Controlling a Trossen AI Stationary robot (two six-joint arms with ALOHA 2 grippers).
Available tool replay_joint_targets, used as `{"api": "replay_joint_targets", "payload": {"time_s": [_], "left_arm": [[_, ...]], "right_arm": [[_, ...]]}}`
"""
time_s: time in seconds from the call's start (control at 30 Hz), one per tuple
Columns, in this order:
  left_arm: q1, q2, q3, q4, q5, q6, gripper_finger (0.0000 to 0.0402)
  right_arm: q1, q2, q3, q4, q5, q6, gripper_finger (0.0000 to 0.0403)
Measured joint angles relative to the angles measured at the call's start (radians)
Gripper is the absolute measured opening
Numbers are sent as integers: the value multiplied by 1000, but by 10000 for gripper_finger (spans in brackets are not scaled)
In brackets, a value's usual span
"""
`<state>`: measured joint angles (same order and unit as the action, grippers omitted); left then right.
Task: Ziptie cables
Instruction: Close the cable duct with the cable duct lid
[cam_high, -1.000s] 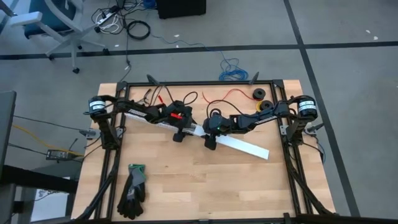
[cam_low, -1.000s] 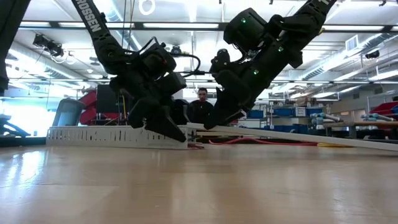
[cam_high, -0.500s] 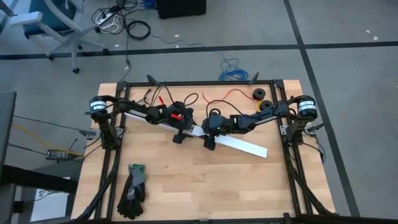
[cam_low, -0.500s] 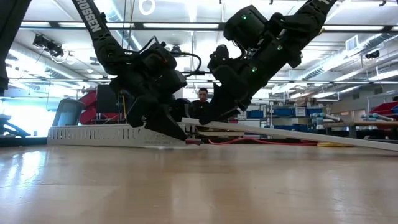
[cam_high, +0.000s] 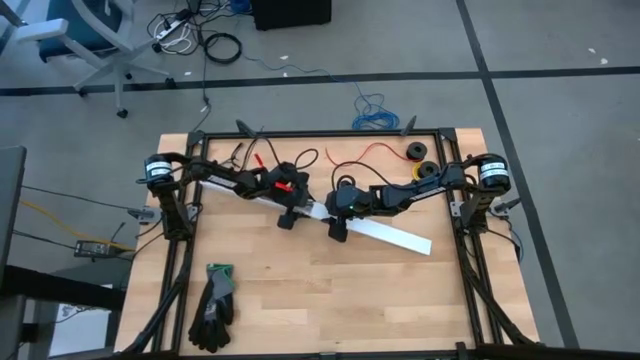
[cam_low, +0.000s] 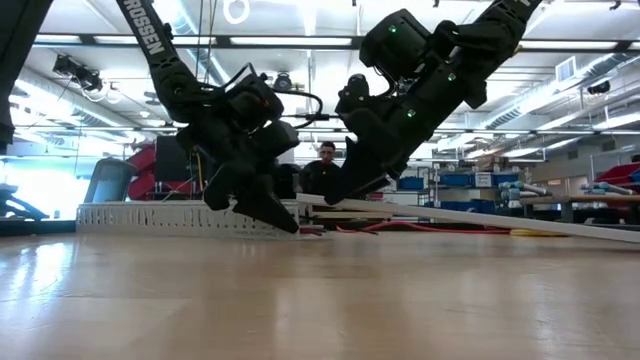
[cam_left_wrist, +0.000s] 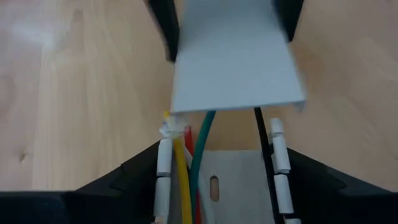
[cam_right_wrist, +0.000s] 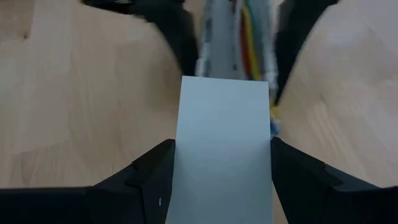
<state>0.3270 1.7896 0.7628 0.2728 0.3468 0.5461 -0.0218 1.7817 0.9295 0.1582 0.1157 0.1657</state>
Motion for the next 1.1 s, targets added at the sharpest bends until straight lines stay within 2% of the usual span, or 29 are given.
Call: {"api": "replay_joint_targets", "payload": {"time_s": [0.37, 0.47, 0.53, 0.87, 1.1], "left_arm": [[29, -17, 0, -1, -5, 0, 270], [29, -17, 0, -7, 64, 0, 269], [25, -17, 0, -8, 76, 0, 269], [20, -17, 0, -12, 39, -30, 273], [20, -17, 0, -8, -31, -25, 315]], "right_arm": [[1, 0, 0, -3, -7, 22, 228], [2, 0, 0, -10, -8, 45, 227], [6, 0, 1, -29, -15, 68, 227], [64, 0, 1, -92, -15, 135, 225], [82, 0, 1, -93, -5, 162, 225]]}}
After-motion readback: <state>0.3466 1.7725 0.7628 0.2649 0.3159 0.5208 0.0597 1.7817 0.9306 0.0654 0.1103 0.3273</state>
